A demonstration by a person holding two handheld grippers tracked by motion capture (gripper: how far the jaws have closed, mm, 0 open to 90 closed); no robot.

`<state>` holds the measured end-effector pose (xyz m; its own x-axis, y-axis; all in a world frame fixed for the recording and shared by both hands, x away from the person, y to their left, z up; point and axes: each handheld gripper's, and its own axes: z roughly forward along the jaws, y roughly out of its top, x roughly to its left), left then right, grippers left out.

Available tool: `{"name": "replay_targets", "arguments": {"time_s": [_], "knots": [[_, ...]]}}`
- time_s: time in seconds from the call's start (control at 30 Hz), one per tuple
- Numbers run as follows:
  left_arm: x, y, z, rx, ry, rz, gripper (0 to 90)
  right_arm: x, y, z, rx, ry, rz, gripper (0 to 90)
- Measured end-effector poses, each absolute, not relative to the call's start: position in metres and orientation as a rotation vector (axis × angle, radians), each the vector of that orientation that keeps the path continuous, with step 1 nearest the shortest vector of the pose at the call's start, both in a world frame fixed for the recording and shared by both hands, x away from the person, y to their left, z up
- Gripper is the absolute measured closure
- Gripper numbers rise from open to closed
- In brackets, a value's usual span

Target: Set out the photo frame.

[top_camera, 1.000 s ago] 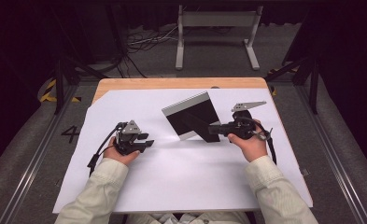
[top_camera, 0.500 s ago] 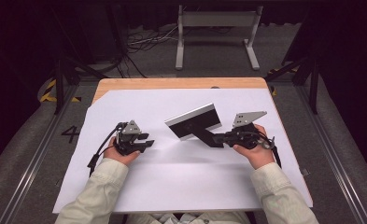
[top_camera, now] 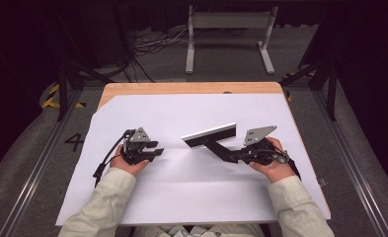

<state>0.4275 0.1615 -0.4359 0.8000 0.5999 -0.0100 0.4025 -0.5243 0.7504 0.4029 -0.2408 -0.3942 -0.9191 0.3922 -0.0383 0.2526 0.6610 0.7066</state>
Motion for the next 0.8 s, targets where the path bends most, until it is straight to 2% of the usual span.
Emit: {"name": "replay_targets", "arguments": {"time_s": [0.6, 0.8], "knots": [[0.427, 0.158, -0.434, 2.204, 0.742, 0.318, 60.5, 0.401, -0.239, -0.409, 0.527, 2.735, 0.933, 85.3], [0.426, 0.158, -0.434, 2.201, 0.744, 0.317, 60.3, 0.402, -0.240, -0.410, 0.560, 2.715, 0.919, 81.7]]}}
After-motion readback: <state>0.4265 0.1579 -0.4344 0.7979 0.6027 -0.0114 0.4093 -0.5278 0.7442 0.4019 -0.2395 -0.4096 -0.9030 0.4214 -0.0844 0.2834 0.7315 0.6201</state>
